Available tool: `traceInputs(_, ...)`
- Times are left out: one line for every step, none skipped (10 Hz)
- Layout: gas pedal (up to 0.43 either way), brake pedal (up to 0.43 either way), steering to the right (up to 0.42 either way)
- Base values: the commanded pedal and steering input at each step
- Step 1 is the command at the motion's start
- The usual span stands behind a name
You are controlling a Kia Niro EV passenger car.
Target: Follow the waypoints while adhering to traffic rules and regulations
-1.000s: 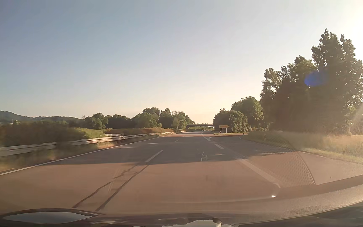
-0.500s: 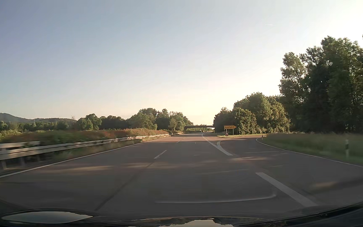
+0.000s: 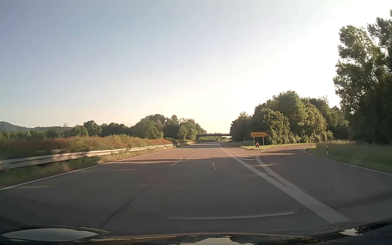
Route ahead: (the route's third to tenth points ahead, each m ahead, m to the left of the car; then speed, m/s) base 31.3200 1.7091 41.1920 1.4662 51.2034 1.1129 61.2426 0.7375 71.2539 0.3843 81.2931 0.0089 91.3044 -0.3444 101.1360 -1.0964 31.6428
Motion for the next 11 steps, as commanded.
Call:
traceInputs(0.248, 0.0, 0.003)
traceInputs(0.248, 0.0, 0.003)
traceInputs(0.248, 0.0, 0.003)
traceInputs(0.248, 0.0, 0.003)
traceInputs(0.248, 0.0, 0.003)
traceInputs(0.248, 0.0, 0.003)
traceInputs(0.248, 0.0, 0.003)
traceInputs(0.248, 0.0, 0.003)
traceInputs(0.248, 0.0, 0.003)
traceInputs(0.248, 0.0, 0.003)
traceInputs(0.248, 0.0, 0.003)
